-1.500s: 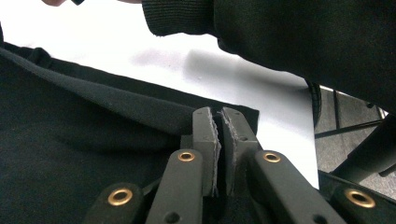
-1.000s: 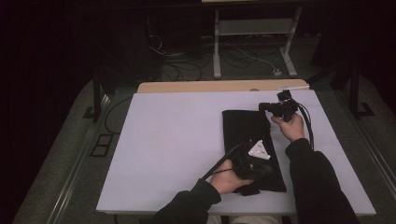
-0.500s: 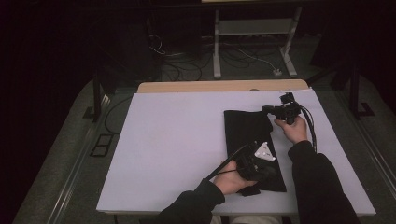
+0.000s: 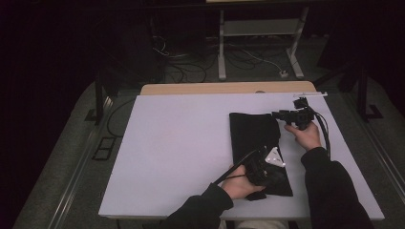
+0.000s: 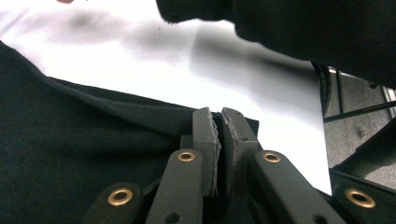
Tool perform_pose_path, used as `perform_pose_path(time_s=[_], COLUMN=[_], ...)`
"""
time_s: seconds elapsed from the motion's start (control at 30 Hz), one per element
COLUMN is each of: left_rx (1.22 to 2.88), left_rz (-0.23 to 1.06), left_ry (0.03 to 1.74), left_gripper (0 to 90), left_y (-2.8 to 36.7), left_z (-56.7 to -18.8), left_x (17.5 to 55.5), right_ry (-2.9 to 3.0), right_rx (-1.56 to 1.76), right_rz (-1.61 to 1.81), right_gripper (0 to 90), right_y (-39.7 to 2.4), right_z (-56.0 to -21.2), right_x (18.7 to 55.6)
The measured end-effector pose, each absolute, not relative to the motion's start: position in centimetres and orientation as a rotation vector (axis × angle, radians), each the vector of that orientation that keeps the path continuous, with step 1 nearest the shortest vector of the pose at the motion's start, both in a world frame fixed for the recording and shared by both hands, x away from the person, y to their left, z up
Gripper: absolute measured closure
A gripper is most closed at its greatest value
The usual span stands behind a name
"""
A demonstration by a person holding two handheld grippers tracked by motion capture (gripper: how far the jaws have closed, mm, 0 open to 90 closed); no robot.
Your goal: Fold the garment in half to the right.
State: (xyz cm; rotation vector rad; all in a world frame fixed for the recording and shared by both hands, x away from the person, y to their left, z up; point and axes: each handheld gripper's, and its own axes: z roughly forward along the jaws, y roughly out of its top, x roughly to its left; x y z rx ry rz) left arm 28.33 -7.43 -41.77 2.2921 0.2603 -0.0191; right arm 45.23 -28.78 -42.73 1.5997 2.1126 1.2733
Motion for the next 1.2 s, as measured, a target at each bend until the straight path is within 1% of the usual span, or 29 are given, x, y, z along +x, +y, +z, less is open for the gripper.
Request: perform_pose_path(time_s=[0.1, 0.23, 0.27, 0.3, 0.33, 0.37, 1.0, 1.2], left_rx=[2.299, 2.302, 2.304, 2.305, 2.305, 2.308, 2.361, 2.383], left_rz=[-0.017, -0.018, -0.014, -0.014, -0.013, -0.012, 0.003, -0.010], left_ry=[0.261, 0.263, 0.263, 0.264, 0.266, 0.264, 0.245, 0.254], left_gripper=[83.1, 83.2, 83.1, 83.1, 83.1, 83.1, 83.1, 83.1], left_y=[-7.7, -7.9, -8.0, -8.1, -8.1, -8.2, -9.8, -10.5], left_z=[-41.9, -42.0, -42.0, -42.0, -42.0, -41.9, -41.7, -41.9], left_x=[28.4, 28.5, 28.5, 28.5, 28.5, 28.5, 28.7, 28.9], right_ry=[2.100, 2.105, 2.112, 2.122, 2.133, 2.141, 2.069, 2.031], right_rx=[1.601, 1.581, 1.577, 1.578, 1.573, 1.577, 1.548, 1.564], right_rz=[1.294, 1.295, 1.300, 1.307, 1.312, 1.312, 1.373, 1.397], right_gripper=[33.5, 12.5, 11.5, 8.4, 2.8, 0.0, 0.0, 0.0], right_y=[-29.2, -29.5, -29.5, -29.6, -29.7, -29.8, -32.1, -33.1], right_z=[-42.3, -41.8, -41.8, -41.7, -41.6, -41.6, -40.3, -40.2], right_x=[44.8, 43.9, 43.6, 43.4, 43.2, 42.9, 38.5, 37.4])
